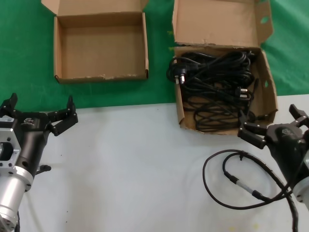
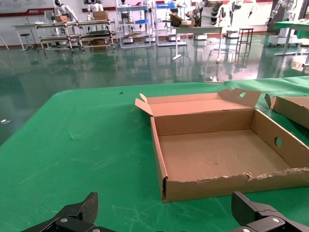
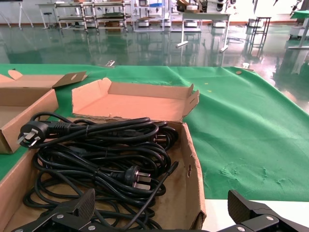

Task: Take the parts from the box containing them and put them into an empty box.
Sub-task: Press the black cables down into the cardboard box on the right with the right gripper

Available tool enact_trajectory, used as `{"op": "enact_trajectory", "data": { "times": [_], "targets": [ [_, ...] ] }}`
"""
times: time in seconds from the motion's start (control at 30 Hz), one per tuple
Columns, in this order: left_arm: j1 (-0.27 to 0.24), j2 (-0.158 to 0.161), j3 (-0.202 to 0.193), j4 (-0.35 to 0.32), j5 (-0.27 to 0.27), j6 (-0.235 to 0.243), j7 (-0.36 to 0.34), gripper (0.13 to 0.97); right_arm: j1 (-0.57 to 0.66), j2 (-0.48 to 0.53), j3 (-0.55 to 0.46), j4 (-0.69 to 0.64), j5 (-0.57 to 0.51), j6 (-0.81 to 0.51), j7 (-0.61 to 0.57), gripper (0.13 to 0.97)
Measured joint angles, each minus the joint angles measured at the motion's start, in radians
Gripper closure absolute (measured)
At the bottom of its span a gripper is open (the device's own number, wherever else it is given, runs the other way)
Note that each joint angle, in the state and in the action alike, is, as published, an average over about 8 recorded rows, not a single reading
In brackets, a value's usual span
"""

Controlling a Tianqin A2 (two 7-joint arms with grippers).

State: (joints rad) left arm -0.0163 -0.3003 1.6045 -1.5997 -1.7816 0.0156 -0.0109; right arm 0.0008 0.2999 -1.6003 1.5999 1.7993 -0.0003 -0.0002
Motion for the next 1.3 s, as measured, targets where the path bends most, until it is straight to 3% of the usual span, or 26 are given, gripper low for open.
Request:
{"op": "enact_trajectory", "data": {
  "times": [0.87,1.17,1.3],
  "targets": [
    [0.000,0.000,0.000,0.000,0.000,0.000,0.000,0.143,0.000,0.000,0.000,0.000,0.000,0.000,0.000,0.129],
    [0.000,0.000,0.000,0.000,0.000,0.000,0.000,0.216,0.000,0.001,-0.001,0.001,0.001,-0.001,0.001,0.129],
    [0.000,0.000,0.000,0.000,0.000,0.000,0.000,0.284,0.000,0.004,0.002,0.005,0.001,-0.018,-0.005,0.129]
  ]
}}
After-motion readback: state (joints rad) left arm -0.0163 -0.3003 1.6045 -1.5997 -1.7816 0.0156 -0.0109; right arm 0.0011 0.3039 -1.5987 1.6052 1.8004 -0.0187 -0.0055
